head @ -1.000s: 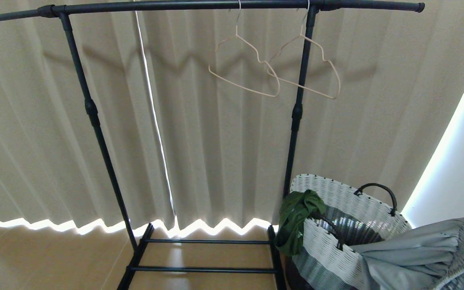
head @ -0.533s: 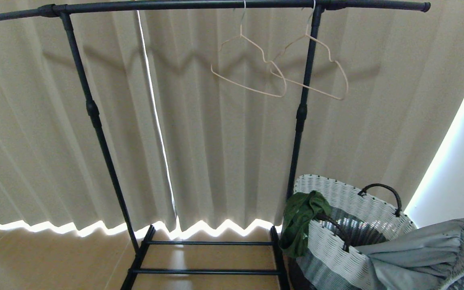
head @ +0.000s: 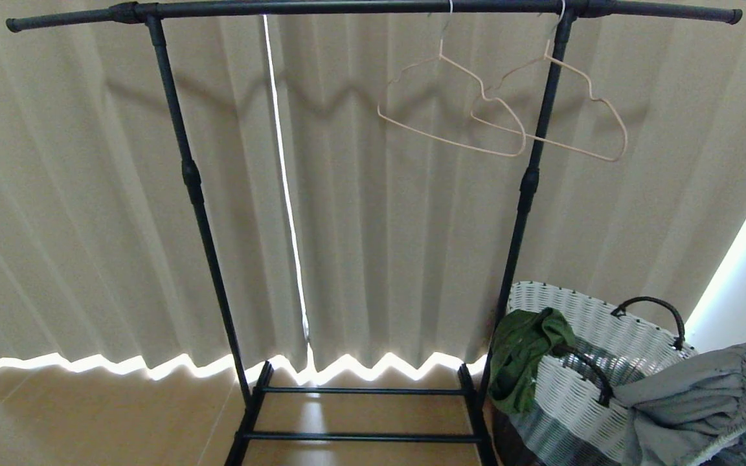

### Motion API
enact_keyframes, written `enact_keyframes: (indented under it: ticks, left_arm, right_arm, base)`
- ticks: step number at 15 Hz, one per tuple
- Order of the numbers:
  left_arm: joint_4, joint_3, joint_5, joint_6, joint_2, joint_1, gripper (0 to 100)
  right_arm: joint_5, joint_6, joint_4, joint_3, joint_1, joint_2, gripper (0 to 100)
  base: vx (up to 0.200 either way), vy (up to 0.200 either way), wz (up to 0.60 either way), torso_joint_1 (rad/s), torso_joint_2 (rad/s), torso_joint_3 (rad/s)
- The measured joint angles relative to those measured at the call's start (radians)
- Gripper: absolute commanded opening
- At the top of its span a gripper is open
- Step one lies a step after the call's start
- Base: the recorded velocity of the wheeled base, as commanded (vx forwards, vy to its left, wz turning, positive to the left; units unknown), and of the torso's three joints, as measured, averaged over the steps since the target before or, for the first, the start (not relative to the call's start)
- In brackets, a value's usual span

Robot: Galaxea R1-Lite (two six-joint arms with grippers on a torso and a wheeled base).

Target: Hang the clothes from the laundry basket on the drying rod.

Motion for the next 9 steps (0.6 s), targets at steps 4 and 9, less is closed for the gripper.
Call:
enact_keyframes:
  ticks: [4, 9]
  left_arm:
    - [0.001, 0.000, 0.020, 0.022, 0.000, 0.000, 100]
    - [-0.030, 0.001, -0.032, 0.046, 0.000, 0.001, 100]
  right_arm:
    - [0.001, -0.003, 0.000, -0.031, 0.061, 0.007, 0]
    - [0.015, -0.001, -0.007, -0.113, 0.144, 0.048, 0]
  base:
    - [0.000, 0.000, 0.00, 0.000, 0.00, 0.000]
    - [0.000, 0.000, 0.00, 0.000, 0.00, 0.000]
